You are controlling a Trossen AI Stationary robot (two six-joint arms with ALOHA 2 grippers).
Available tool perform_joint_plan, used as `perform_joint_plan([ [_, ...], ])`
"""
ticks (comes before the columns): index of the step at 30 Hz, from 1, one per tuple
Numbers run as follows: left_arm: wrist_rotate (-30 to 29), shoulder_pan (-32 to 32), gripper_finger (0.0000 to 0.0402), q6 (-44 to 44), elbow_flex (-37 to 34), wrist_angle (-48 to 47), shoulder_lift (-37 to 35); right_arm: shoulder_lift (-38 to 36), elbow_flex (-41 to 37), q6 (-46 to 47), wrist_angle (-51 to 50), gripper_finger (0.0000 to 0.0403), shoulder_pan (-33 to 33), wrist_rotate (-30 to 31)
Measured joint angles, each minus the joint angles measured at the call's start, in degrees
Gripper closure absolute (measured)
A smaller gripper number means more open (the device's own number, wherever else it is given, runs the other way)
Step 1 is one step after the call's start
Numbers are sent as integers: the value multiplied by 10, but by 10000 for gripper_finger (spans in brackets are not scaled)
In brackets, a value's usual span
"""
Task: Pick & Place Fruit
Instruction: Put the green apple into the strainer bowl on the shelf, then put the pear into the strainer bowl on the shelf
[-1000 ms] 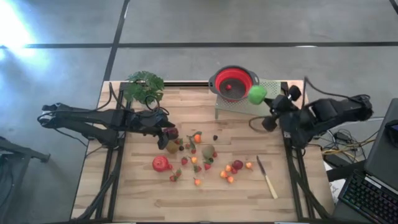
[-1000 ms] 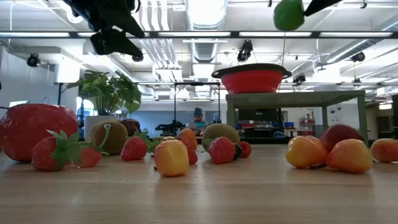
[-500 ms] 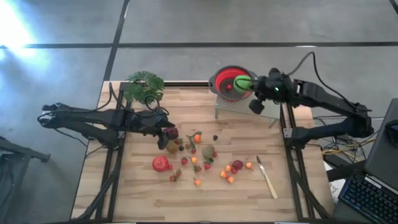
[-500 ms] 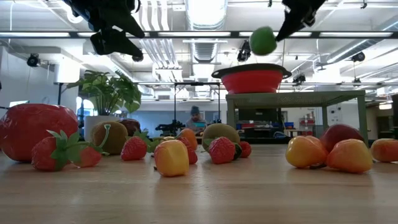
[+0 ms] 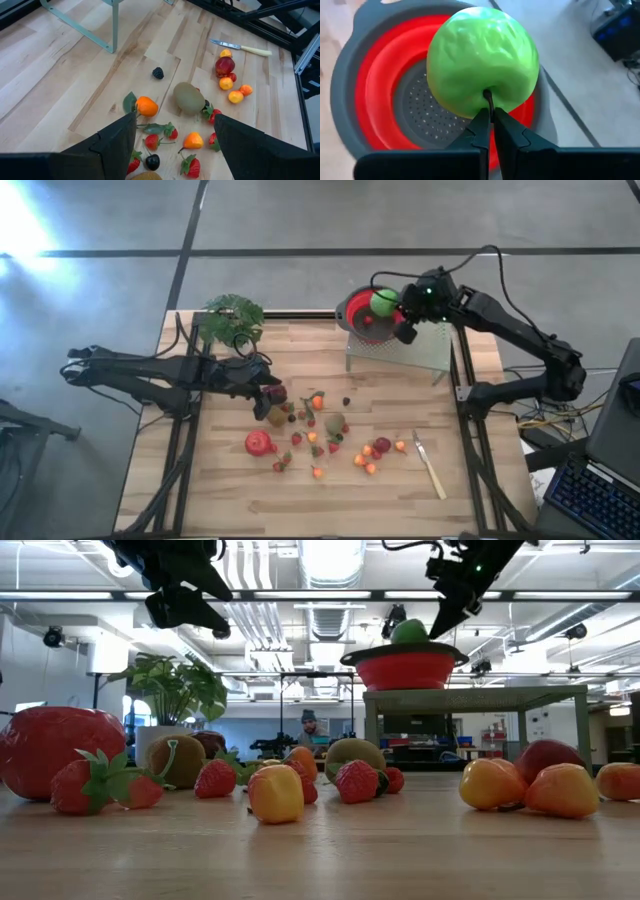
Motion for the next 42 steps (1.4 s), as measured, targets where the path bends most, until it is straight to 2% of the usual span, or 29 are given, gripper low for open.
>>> perform_joint_plan([
  [17, 0, 0, 128, 0, 0, 0, 0, 84, 11, -46, 7, 390, -12, -4],
  [25, 0, 0, 128, 0, 0, 0, 0, 89, 10, -36, 5, 386, -25, -4],
  [37, 0, 0, 128, 0, 0, 0, 0, 57, 11, -38, -9, 283, -25, -5],
  [42, 0, 0, 128, 0, 0, 0, 0, 17, 11, -42, -7, 263, -18, -5],
])
